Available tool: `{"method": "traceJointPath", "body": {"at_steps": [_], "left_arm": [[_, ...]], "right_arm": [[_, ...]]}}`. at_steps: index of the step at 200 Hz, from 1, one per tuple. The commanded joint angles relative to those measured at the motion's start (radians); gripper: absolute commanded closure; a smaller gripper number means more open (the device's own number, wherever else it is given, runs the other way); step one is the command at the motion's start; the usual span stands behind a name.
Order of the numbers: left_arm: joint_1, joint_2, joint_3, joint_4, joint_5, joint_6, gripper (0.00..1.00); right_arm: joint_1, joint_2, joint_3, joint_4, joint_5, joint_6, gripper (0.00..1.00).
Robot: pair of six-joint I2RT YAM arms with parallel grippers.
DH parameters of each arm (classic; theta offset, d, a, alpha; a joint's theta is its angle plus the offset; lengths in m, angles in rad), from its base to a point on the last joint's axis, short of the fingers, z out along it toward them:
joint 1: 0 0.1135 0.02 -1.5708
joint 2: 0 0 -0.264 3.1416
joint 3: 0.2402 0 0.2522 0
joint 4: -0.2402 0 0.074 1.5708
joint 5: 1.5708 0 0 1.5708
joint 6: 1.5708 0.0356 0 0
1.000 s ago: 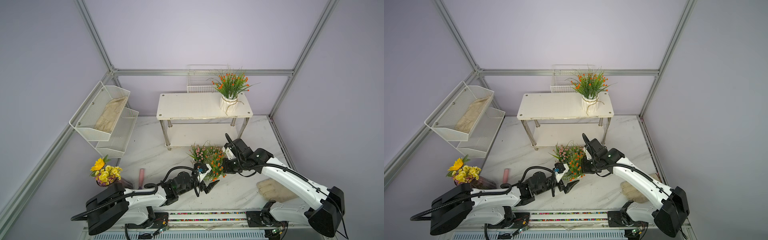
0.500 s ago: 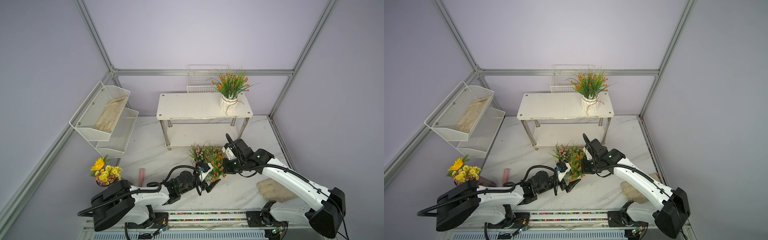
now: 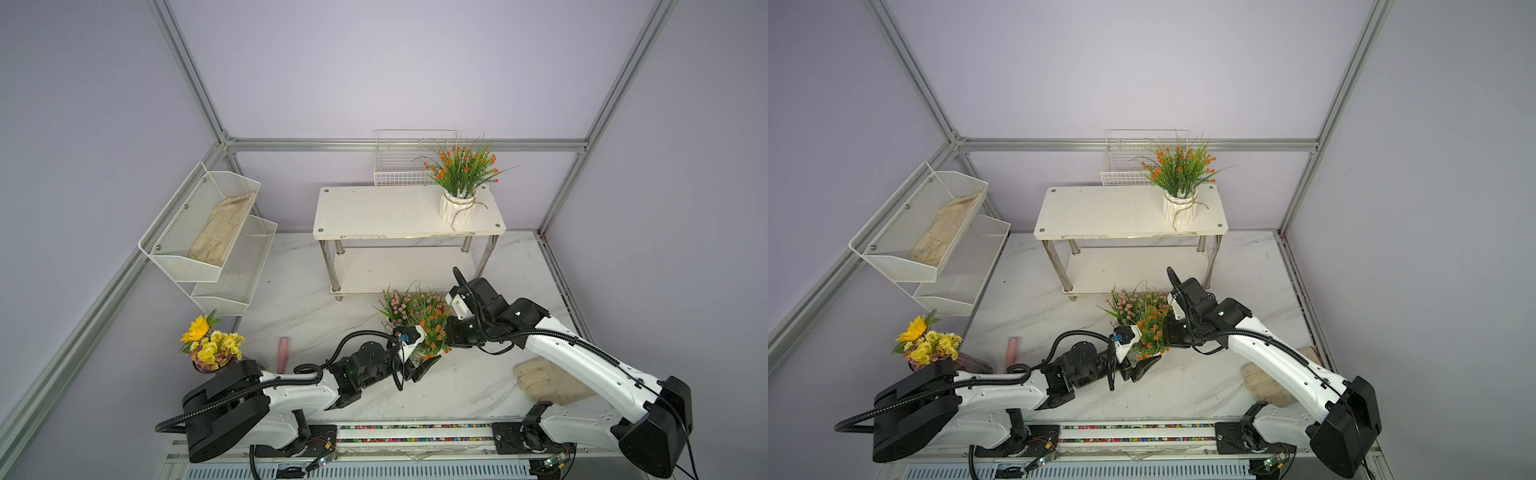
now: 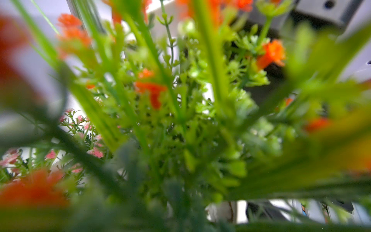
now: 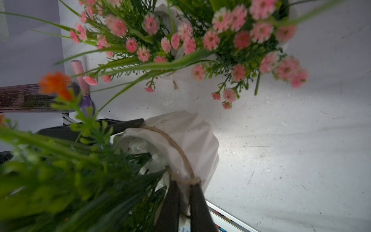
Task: Place the baby's breath potted plants on the rack by color
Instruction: Place the baby's breath potted plant on the rack.
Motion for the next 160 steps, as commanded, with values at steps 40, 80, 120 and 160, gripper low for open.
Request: {"method": "traceJointPath", "body": {"at_steps": [40,80,120,160], "left_arm": [[-0.003,-0.009,0.06,-0.017,0.014,-0.03,0.59],[-0.003,0.014,0.064,-0.028,0.008,-0.044,0.66],[-0.003,0.021,0.064,-0.022,0.015,-0.048,0.72],[-0.002,0.037,0.062,-0.01,0.012,-0.055,0.72]], "right_arm": [[0.003,-0.052,-0.015,0.104,-0.048,-0.006,0.97],[0.003,-0.058,-0.066,0.142,-0.055,0.001,0.96],[0.002,-0.07,-0.065,0.143,-0.052,0.006,0.9],[0.002,-0.088,-0.046,0.128,-0.022,0.029,0.81]]}}
